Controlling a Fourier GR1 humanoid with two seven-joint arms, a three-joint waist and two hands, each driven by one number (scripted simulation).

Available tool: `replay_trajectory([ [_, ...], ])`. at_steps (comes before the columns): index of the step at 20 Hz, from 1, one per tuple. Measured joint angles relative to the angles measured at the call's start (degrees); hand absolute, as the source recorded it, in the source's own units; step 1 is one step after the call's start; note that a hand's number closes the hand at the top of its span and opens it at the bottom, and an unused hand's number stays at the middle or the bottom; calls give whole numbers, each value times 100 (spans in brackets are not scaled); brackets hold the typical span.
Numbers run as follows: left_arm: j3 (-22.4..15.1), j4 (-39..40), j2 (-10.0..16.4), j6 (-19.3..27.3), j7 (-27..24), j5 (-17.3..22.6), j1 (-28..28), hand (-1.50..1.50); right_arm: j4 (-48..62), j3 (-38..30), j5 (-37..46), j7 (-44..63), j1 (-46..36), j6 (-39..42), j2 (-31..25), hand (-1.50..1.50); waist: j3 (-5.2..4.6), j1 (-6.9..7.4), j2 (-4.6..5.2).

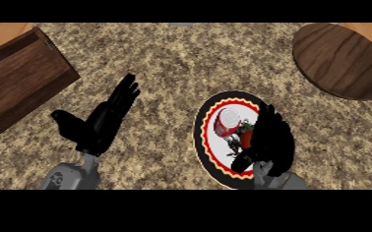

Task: Pick the bell pepper from the plate and place it in the bowl

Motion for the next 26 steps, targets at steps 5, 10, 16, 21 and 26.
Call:
replay_trajectory([
  [5, -37, 16, -82, -4, -38, -96, 1, 0, 394, -72, 57, -37, -119, -118, 3, -150, 2, 4, 4],
  [10, 18, -67, -83, -56, 27, -96, 50, 0, 722, -166, 164, -133, -156, -270, 10, -150, 4, 3, 2],
  [16, 107, -106, -57, -191, 19, -97, 166, 0, 848, -171, 233, -194, -59, -433, 15, -150, 4, -6, -2],
  [21, 157, -115, -127, -211, 17, -163, 183, 0, 1087, -250, 306, -356, -8, -603, 23, -150, 4, -15, -2],
  [26, 264, -118, -180, -265, 105, -229, 87, 0, 1166, -344, 355, -563, -10, -738, 37, 150, -2, -23, -12],
])
